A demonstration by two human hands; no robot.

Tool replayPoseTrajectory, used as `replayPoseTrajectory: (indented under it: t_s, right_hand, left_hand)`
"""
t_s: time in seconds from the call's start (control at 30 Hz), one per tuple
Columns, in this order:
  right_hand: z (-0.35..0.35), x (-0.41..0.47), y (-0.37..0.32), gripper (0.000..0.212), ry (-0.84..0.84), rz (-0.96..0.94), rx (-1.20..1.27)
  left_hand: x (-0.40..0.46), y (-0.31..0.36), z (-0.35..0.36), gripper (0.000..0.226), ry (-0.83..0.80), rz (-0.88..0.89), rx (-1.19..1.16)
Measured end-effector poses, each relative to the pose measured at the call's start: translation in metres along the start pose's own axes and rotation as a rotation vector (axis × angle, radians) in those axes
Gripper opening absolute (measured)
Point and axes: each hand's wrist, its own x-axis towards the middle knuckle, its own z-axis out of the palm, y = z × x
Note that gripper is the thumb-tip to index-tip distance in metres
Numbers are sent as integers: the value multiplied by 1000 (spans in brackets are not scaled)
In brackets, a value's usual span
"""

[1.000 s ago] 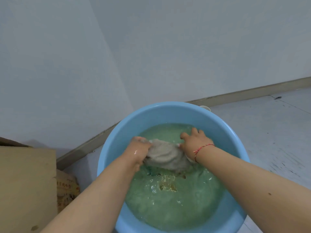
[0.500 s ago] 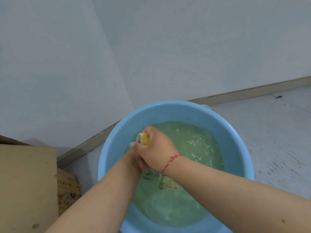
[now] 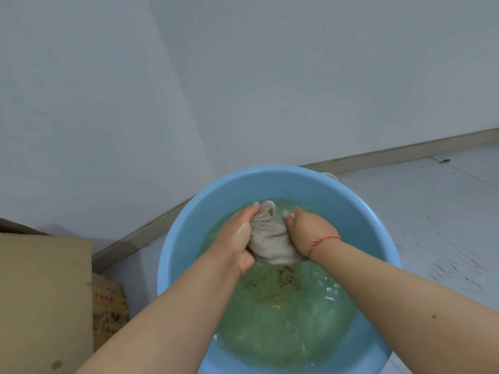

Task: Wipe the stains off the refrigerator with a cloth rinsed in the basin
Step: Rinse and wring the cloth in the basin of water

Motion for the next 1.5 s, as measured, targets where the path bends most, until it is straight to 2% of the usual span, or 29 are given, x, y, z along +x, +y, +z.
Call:
replayPoseTrajectory:
  t_s: [0.07,0.13,0.2,0.23,0.3,0.33,0.37,0.4,0.5,0.57,0.63,0.7,0.77,0.87,0.97,1.03,1.13,1.2,1.23,1.27,1.33,1.37,1.43,1.47,1.5]
  right_hand:
    - [6,2,20,41,-96,113,-109]
    - [5,0,27,34,-110,158,-340]
    - [1,-4,26,37,-34,86,-538]
    - [1,-5,25,45,-13,9,-553]
    - [6,-11,19,75,-151,-128,-520]
    - [12,-15,16,87,-263,-149,-549]
    - [17,-20,13,91,-342,-153,-610]
    - [21,-23,12,84,-368,-162,-661]
    - [14,-25,4,48,-403,-241,-603]
    - [-5,-26,-10,34,-456,-338,-516]
    - [-31,-30,-26,27,-429,-412,-412]
    - [-58,-34,-35,23,-291,-480,-255]
    - [-77,-29,-31,26,-136,-497,64]
    - [-85,-12,-12,44,-44,-353,710]
    - [-62,-11,-1,40,-160,-183,1103]
    - [-41,-18,-8,23,-287,-132,1274]
    - [-22,-33,-23,16,-449,-77,1548]
    - [-19,-40,-29,31,-574,-52,1532]
    - [-17,-42,-30,34,-618,-41,1449]
    - [-17,-43,-28,30,-648,-16,1378]
    - [-23,-40,-23,13,-656,99,1301]
    - [-28,-36,-19,7,-656,160,1298]
    - [-38,-28,-9,9,-693,252,1327]
    - [-42,-26,-6,7,-746,269,1328]
    - [-45,-24,-4,8,-822,262,1312]
  left_hand:
    - [3,1,-11,21,87,63,198]
    - [1,5,-26,26,166,30,492]
    - [-2,10,-38,39,219,2,822]
    - [-5,13,-41,46,242,30,1052]
    - [-7,16,-40,44,265,197,1501]
    - [-8,17,-38,40,252,294,1627]
    - [-8,15,-35,37,197,364,1666]
    - [-9,11,-33,39,113,426,1659]
    - [-5,-2,-31,69,-190,471,1586]
    - [-4,-9,-28,86,-324,442,1521]
    - [-4,-12,-22,72,-397,478,1291]
    - [-8,-8,-16,47,-395,509,1020]
    - [-12,-1,-12,32,-332,498,796]
    - [-14,10,-8,23,-253,423,479]
    - [-18,23,3,18,-294,371,71]
    - [-24,33,12,20,-349,345,-108]
    - [-35,41,21,20,-398,287,-330]
    - [-40,40,19,25,-450,213,-458]
    - [-41,39,18,29,-483,175,-431]
    - [-39,39,16,35,-485,151,-314]
    - [-31,39,9,46,-414,231,190]
    - [-26,39,1,50,-307,339,512]
    - [-16,41,-19,67,-61,684,1037]
    - [-14,38,-28,80,-58,837,1207]
    - [-13,33,-34,92,-120,931,1318]
